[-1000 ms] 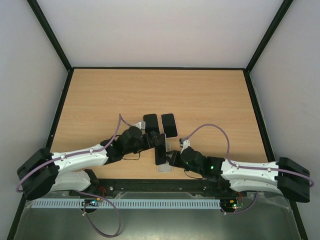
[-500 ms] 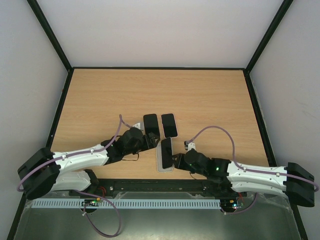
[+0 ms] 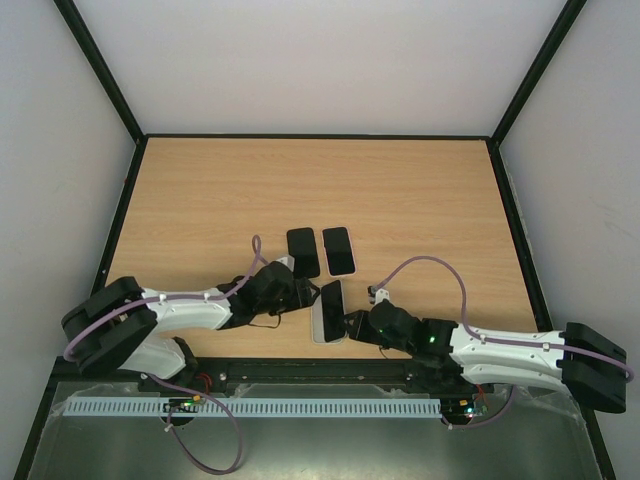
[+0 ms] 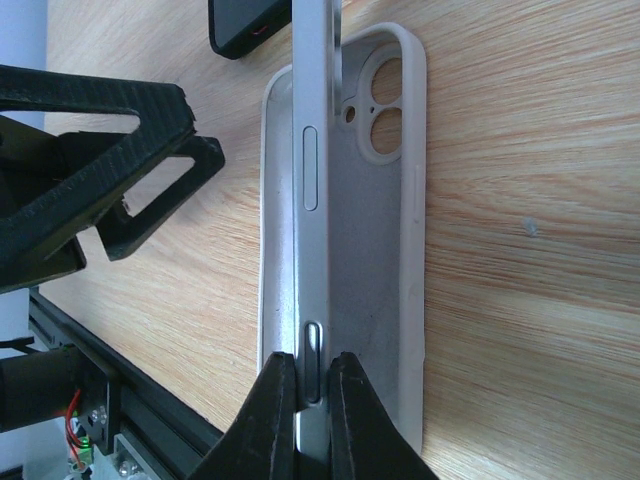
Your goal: Put the phone into the phone case
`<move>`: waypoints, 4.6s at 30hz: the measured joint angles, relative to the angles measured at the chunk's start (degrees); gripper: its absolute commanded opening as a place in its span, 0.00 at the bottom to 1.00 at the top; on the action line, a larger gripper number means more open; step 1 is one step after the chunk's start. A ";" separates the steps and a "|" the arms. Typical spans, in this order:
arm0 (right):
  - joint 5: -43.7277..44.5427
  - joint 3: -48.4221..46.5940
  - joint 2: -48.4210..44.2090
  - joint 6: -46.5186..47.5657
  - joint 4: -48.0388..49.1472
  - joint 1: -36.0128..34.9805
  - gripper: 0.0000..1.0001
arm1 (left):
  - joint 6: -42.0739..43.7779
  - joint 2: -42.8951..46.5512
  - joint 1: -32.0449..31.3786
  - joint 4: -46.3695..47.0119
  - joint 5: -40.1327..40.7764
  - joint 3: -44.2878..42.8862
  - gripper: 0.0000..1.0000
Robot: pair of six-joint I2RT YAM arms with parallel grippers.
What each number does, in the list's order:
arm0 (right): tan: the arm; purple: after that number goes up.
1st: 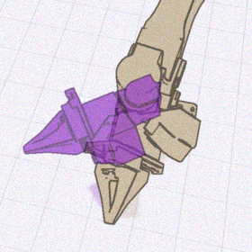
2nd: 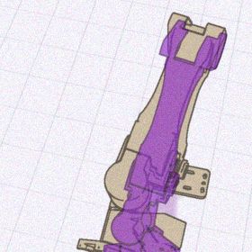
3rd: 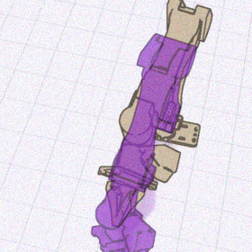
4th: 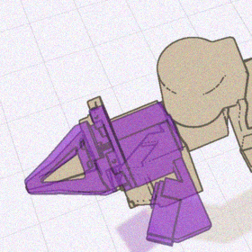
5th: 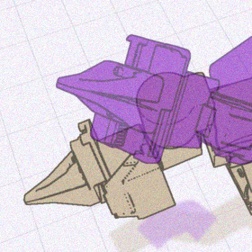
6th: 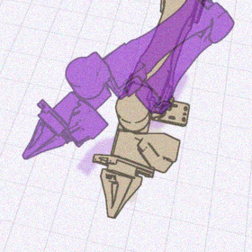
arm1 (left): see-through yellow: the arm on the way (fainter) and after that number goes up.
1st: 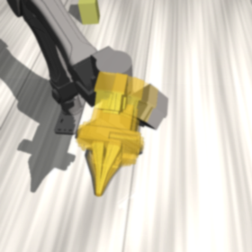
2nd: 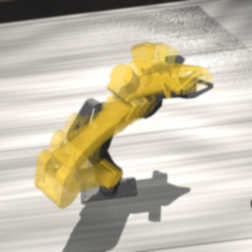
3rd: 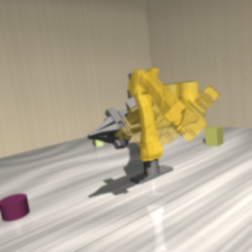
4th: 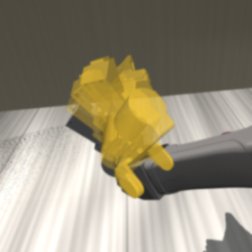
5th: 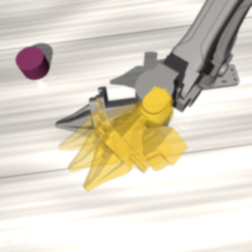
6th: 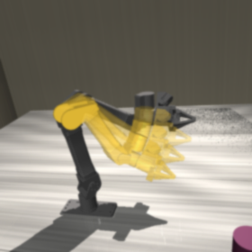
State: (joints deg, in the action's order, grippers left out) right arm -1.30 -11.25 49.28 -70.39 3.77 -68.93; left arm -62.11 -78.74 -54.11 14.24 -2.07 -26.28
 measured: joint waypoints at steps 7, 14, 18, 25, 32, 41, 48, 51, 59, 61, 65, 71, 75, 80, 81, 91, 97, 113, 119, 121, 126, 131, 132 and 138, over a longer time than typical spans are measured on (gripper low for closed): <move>-0.90 1.46 1.40 -0.92 4.28 0.85 0.02 | -1.55 -1.62 -0.81 4.35 -2.14 2.12 0.70; -2.03 2.89 2.80 -2.12 8.55 1.86 0.02 | -4.70 -3.21 -3.15 10.49 -3.65 3.74 0.66; -2.82 3.67 3.39 -2.75 10.75 2.32 0.02 | -6.97 -3.50 -4.42 13.84 -3.52 5.25 0.66; -3.91 3.82 6.86 -2.91 14.88 2.95 0.02 | -8.52 -4.24 -5.05 15.43 -3.45 5.46 0.66; -6.14 3.80 11.56 -1.40 20.13 3.85 0.02 | -8.09 -3.89 -5.09 14.60 -1.51 5.40 0.67; -11.10 3.63 13.55 2.47 22.29 4.85 0.02 | -5.29 -0.81 -5.11 7.54 1.81 4.48 0.68; -13.90 3.23 15.56 3.48 23.93 6.08 0.02 | -4.20 -0.70 -5.09 7.10 2.38 4.46 0.68; -15.21 2.51 17.66 3.80 25.31 6.47 0.02 | -3.58 -0.81 -5.07 7.23 2.60 4.44 0.68; -18.40 2.34 22.91 3.80 30.84 7.39 0.02 | -1.22 -0.87 -4.70 7.23 3.02 4.37 0.68; -18.64 2.34 23.69 3.69 31.58 7.50 0.03 | -1.01 -0.85 -4.68 7.21 3.19 4.39 0.67; -18.56 2.27 23.76 3.52 31.65 7.54 0.07 | -0.94 -0.79 -4.68 7.30 3.43 4.61 0.64; -17.22 0.96 21.70 4.63 24.09 7.23 0.17 | -0.90 -0.96 -4.70 7.41 3.06 4.76 0.58; -15.56 0.02 18.21 5.73 16.83 6.93 0.25 | -0.96 -1.05 -4.72 7.17 2.91 4.76 0.55; -12.70 -1.99 14.82 7.32 9.55 6.93 0.39 | -1.18 -0.42 -4.63 5.90 3.39 4.76 0.52; -12.11 -2.29 14.43 7.34 8.66 6.91 0.42 | -1.25 -0.09 -4.42 5.46 3.56 4.76 0.51; -7.78 -4.17 14.32 7.65 6.49 6.69 0.57 | -2.03 2.34 -2.43 6.34 2.75 6.95 0.51; -5.22 -5.70 15.04 8.26 5.01 6.69 0.65 | -2.67 1.55 -2.10 8.66 1.31 8.02 0.50; -2.40 -9.09 22.18 11.52 5.31 7.74 0.77 | -2.75 -1.25 -0.57 13.31 -1.60 8.04 0.43; -6.73 -8.55 24.35 10.99 11.17 7.85 0.74 | -2.86 -1.55 -0.57 14.75 -2.45 9.09 0.39; -8.57 -7.96 24.46 10.36 13.14 7.87 0.74 | -2.99 -1.95 -0.57 16.28 -2.99 9.66 0.39; -11.02 -6.10 23.91 7.76 17.31 8.24 0.73 | -4.17 -2.84 -0.39 20.87 -4.39 11.37 0.39; -12.09 -4.20 21.88 4.13 21.24 8.85 0.72 | -5.01 -3.06 -0.35 22.56 -4.48 12.00 0.40; -12.15 -3.58 21.51 3.28 22.43 8.94 0.72 | -5.09 -3.06 -0.37 22.64 -4.37 12.04 0.41; -12.44 -0.66 21.51 -0.22 28.81 8.96 0.72 | -5.90 -2.62 -0.83 23.39 -3.82 12.50 0.45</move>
State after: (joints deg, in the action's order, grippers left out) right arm -13.74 -11.90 70.78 -70.61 32.58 -59.96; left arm -68.01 -81.36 -54.94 37.63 -5.89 -13.78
